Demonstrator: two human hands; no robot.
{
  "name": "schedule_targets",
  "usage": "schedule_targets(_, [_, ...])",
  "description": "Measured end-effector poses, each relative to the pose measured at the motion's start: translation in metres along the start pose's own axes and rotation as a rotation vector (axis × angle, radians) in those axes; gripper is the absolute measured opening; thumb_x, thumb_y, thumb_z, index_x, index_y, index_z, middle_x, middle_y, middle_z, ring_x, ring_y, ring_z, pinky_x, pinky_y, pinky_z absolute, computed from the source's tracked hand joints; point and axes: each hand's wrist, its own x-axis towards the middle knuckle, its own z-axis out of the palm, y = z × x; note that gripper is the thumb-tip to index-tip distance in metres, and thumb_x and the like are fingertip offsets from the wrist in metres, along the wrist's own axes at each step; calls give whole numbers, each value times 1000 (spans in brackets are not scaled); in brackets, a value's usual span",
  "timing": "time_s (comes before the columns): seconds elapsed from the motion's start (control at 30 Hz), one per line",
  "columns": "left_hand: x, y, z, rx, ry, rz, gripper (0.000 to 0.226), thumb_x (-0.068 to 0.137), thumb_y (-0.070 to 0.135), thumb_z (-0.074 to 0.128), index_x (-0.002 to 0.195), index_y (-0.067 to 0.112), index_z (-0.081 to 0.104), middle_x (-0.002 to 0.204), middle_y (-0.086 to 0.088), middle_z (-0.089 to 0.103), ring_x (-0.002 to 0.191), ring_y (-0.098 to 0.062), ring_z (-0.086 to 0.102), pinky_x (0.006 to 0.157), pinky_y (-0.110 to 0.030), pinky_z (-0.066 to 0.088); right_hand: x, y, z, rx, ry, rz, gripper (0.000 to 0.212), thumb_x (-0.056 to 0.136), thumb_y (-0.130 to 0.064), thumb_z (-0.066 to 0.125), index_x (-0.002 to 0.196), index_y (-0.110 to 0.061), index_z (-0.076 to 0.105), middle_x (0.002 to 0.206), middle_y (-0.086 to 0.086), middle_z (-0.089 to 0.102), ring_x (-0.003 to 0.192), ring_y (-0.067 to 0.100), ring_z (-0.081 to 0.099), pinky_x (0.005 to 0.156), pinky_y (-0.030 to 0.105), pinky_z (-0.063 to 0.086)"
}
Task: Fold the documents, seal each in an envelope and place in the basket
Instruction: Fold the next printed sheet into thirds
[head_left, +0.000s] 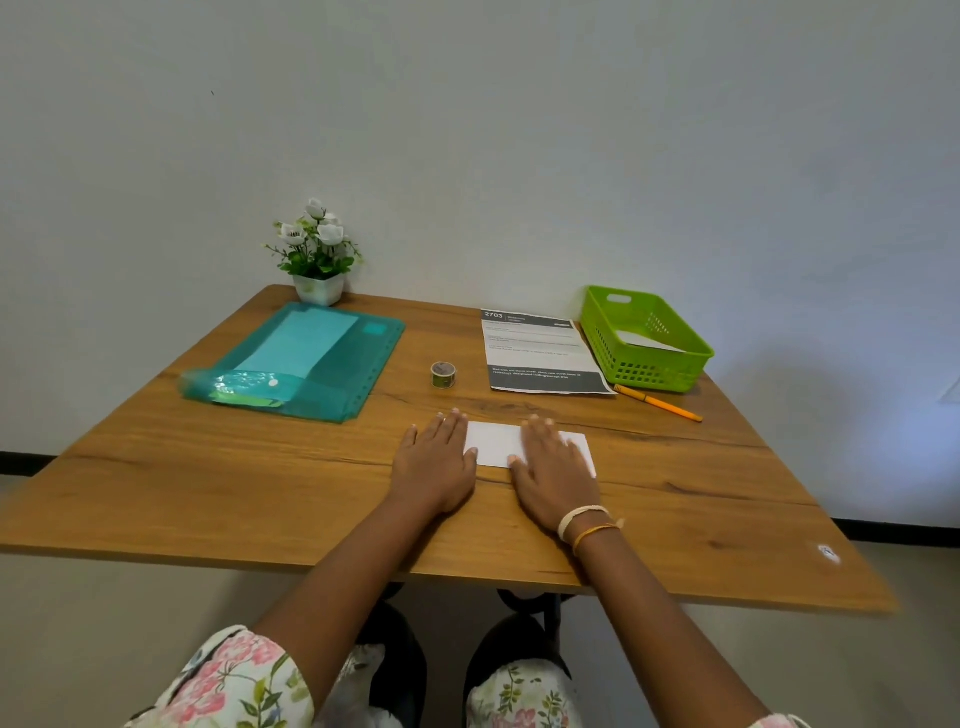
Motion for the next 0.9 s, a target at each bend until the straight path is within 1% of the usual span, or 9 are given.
schedule_targets(0.03, [0,0,1,-4,-3,5,60,102,44,17,155,19,5,163,2,2,149,-15,3,120,-44,5,0,-10,3,1,-35,-55,57,100,-42,28,151,-18,20,160,1,15,148,17,9,119,39,11])
schedule_targets(0.1, [-2,-1,3,-13,0,16,61,102,45,18,155,20,6,163,1,3,149,-15,3,120,-44,5,2,-19,8,-10,-81,-87,55,101,-42,27,151,-19,21,159,-1,17,147,16,11,119,37,11])
schedule_targets(0.33, [-4,-5,-3,-34,-11,65,64,100,50,23,155,19,10,163,0,7,149,-15,5,120,-44,5,28,17,0,-59,-82,125,59,100,-45,24,150,-16,19,160,3,16,147,20,13,119,41,14])
schedule_targets(0.47, [-4,-10,-4,-30,-21,88,64,100,50,24,155,20,13,163,1,7,149,-14,5,120,-42,6,34,23,0,-79,-100,143,59,100,-45,23,151,-15,18,160,4,15,147,20,12,119,42,14])
schedule_targets(0.53, [-5,-17,-7,-43,-6,110,62,100,49,27,154,20,16,162,1,10,149,-14,8,121,-40,9,34,23,1,-79,-67,144,59,100,-46,24,151,-16,19,160,3,16,147,20,12,119,42,14])
schedule_targets(0.67, [-15,-43,-13,-92,158,123,51,99,40,40,146,23,37,158,1,26,146,-14,20,119,-40,13,28,14,3,-77,140,78,55,97,-37,36,147,-15,30,157,4,24,146,20,17,118,40,16])
schedule_targets(0.77, [-21,-73,-21,-131,260,69,41,95,32,49,134,22,52,150,0,42,139,-15,35,116,-40,22,25,-17,9,-15,244,-77,48,92,-27,48,138,-14,45,147,8,43,140,23,33,115,38,25])
schedule_targets(0.83, [-23,-93,-28,-187,316,21,34,92,25,53,125,18,62,138,-2,54,127,-18,49,107,-37,38,28,-44,14,70,248,-164,43,88,-23,52,129,-14,54,136,7,53,129,22,45,109,33,34])
schedule_targets(0.9, [-28,-107,-33,-286,406,-10,26,89,19,57,111,17,70,118,-2,68,108,-18,61,91,-32,48,33,-73,20,154,228,-235,37,86,-20,53,123,-15,57,126,6,58,116,21,53,100,31,42])
